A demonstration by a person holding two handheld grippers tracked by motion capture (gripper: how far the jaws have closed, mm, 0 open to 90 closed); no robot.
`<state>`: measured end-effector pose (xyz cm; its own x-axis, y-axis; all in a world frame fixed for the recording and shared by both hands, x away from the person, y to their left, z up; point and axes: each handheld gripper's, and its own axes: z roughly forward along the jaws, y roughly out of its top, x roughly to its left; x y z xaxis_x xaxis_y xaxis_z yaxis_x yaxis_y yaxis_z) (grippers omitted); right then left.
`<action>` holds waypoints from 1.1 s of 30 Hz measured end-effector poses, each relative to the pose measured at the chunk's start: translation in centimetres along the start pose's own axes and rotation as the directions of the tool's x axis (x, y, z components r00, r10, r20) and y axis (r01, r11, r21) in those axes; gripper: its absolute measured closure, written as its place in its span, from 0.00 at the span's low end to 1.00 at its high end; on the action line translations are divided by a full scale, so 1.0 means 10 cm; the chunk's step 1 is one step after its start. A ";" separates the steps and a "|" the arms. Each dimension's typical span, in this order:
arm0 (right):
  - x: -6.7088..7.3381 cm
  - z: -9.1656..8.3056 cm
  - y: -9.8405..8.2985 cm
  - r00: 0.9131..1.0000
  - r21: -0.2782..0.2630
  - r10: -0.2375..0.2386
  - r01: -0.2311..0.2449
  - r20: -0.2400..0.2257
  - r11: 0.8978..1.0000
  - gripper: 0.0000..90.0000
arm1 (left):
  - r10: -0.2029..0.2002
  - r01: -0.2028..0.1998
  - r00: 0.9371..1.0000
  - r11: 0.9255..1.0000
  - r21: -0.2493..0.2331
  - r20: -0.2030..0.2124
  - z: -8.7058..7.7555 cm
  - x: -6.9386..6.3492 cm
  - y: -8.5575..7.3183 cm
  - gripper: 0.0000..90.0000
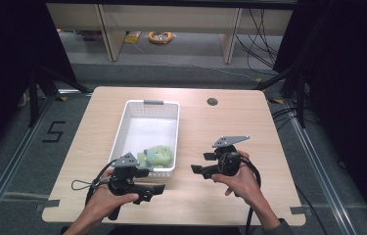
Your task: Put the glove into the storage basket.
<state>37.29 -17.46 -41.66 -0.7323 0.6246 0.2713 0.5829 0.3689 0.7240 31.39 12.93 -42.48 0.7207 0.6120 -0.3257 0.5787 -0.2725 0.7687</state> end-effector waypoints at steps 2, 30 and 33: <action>0.00 -0.03 -0.04 1.000 -0.007 0.004 -0.004 0.007 1.000 0.32 | 0.014 -0.014 1.000 1.000 0.007 -0.008 0.02 -0.03 -0.03 0.17; -0.10 -0.14 -0.54 0.998 -0.030 0.056 -0.056 -0.003 0.998 0.30 | -0.008 0.008 1.000 1.000 0.021 -0.016 0.26 -0.09 -0.47 0.17; -0.13 -0.16 -0.59 0.999 -0.030 0.054 -0.054 0.002 0.998 0.30 | 0.000 0.000 1.000 1.000 0.024 -0.015 0.27 -0.09 -0.51 0.17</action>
<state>34.19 -21.52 -45.27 -0.6991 0.6447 0.3091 0.6107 0.3136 0.7271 28.86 11.72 -47.58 0.7152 0.6229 -0.3171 0.5875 -0.2900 0.7555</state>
